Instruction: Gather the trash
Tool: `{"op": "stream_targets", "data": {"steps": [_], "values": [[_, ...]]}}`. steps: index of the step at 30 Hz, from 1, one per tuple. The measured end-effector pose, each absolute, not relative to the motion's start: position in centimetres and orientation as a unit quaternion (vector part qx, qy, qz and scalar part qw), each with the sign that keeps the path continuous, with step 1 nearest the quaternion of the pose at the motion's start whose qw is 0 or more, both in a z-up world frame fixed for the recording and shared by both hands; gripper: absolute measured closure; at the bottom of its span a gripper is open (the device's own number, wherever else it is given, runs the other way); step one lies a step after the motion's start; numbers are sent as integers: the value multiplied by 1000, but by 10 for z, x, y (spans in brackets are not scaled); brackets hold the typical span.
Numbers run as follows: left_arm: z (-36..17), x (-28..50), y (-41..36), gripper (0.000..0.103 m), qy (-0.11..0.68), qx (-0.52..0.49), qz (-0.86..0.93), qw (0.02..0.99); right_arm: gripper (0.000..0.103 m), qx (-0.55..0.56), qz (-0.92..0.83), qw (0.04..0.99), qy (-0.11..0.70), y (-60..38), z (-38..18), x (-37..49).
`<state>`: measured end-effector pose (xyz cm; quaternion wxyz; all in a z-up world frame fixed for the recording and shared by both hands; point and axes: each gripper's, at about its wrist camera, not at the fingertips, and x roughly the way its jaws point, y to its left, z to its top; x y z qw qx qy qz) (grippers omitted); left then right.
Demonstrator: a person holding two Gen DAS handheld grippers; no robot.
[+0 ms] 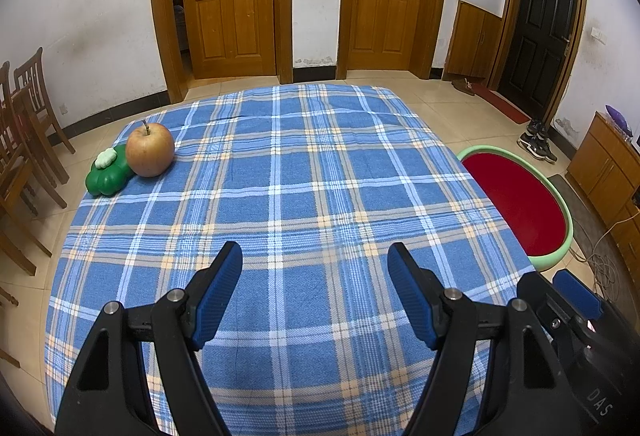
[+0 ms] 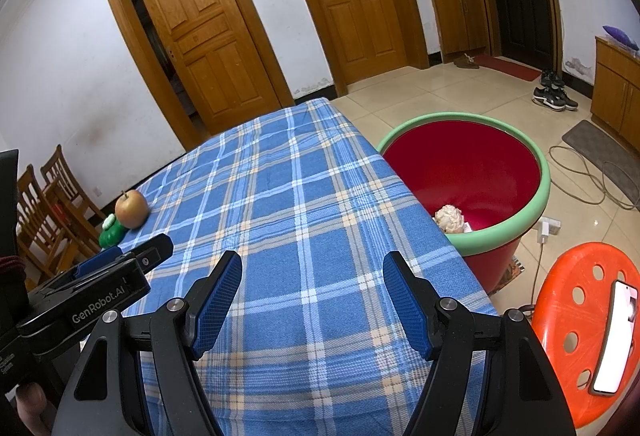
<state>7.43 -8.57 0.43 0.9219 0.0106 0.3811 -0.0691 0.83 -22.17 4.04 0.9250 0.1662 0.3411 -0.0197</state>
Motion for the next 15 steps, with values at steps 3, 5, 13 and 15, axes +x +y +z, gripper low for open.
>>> {"op": "stream_targets", "data": {"steps": [3,5,13,15], "values": [[5,74,-85,28,381,10,-69,922,29,166,-20,925,341,-222,40,8],[5,74,-85,28,381,10,-69,922,29,166,-20,925,341,-221,41,8],[5,74,-84,28,381,9,-69,922,29,166,-20,925,341,-222,40,8],[5,74,-84,28,381,9,-69,922,29,166,-20,925,341,-221,41,8]]}}
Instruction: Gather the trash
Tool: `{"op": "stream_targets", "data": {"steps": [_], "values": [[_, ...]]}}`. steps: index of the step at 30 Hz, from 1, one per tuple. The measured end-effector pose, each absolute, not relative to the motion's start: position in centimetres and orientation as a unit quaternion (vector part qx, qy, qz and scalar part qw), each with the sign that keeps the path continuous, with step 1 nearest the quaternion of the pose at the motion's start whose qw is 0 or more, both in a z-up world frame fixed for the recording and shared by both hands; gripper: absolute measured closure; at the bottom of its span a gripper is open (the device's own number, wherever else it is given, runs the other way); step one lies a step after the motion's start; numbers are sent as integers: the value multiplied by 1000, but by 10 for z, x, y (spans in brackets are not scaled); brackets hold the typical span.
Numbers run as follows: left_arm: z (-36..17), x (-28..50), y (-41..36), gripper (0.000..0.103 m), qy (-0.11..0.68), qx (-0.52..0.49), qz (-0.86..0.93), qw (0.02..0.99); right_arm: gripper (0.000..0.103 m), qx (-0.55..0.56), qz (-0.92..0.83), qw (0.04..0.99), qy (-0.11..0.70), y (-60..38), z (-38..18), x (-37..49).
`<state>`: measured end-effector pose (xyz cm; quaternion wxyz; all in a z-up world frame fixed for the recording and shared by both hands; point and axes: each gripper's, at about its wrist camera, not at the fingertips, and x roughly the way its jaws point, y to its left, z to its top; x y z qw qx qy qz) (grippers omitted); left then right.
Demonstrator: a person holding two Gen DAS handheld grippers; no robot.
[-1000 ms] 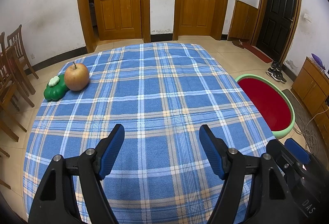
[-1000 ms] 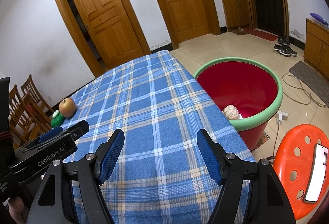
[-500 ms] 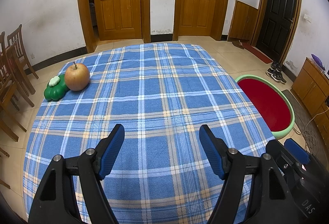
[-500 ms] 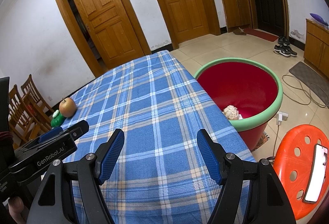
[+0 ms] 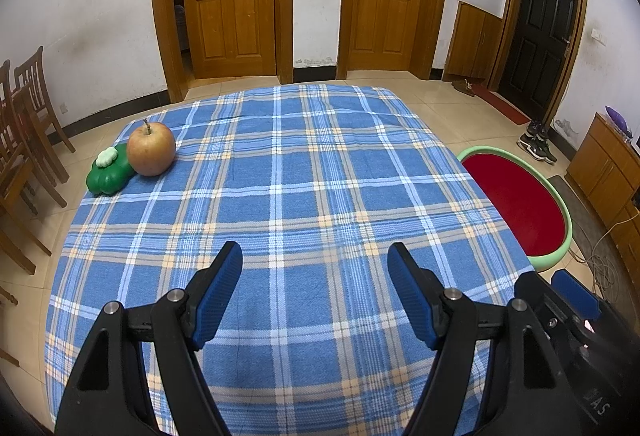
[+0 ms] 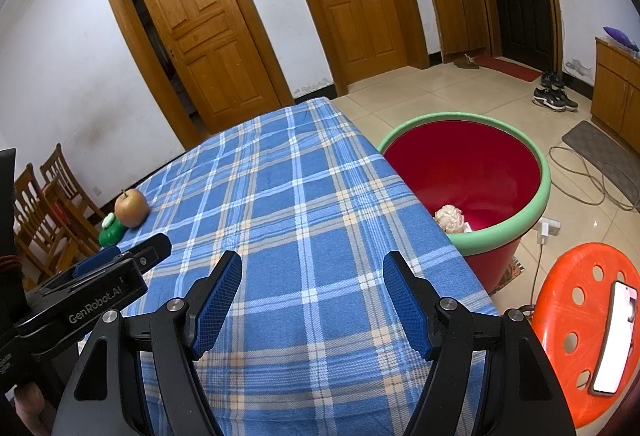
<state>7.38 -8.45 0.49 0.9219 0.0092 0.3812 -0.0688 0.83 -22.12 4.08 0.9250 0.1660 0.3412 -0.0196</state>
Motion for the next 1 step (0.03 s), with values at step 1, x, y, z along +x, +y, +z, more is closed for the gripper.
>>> {"op": "stream_targets", "data": {"steps": [1], "values": [[5,74,-84,28,381,9,-69,922,29,166,-19,925,341,-221,40,8]]}}
